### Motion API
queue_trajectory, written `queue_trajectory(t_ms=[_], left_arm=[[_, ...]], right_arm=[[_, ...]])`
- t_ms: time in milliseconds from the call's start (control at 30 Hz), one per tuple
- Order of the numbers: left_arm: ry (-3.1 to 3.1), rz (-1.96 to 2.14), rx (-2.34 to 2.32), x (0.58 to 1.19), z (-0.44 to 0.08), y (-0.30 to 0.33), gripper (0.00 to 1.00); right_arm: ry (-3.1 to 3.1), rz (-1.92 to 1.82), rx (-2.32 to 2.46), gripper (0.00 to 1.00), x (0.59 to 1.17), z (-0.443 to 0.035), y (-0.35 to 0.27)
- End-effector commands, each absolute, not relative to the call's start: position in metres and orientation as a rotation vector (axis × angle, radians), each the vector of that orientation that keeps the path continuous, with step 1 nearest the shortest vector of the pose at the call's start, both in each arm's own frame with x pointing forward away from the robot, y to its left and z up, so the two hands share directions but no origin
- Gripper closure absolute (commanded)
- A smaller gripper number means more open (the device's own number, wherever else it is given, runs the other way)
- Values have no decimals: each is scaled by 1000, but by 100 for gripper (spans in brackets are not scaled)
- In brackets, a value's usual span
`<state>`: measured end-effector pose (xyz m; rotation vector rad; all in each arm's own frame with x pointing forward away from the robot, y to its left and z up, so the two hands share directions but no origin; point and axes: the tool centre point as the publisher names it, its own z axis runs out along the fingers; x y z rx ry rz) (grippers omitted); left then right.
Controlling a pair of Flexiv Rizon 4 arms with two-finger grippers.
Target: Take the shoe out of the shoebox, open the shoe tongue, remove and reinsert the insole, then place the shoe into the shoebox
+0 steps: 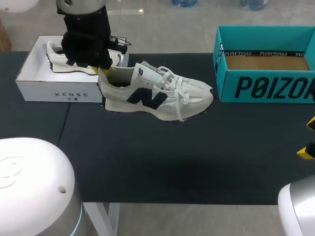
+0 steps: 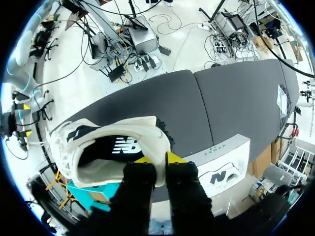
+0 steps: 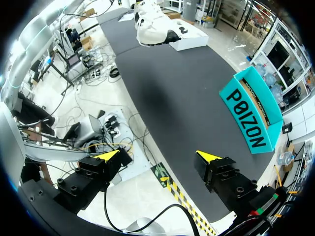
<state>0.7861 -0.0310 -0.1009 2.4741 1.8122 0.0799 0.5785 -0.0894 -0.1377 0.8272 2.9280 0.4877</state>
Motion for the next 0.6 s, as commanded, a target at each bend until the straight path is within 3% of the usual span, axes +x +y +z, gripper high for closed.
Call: queue_trajectory(t_ms=[33,600], left_arm=[[1928,126,2429,775,-97,-45,100],[1925,80,2401,749,-101,-70,100]], right_arm=[[2937,479,829,0,582,-135,-88],[2937,479,829,0,582,-135,-88]])
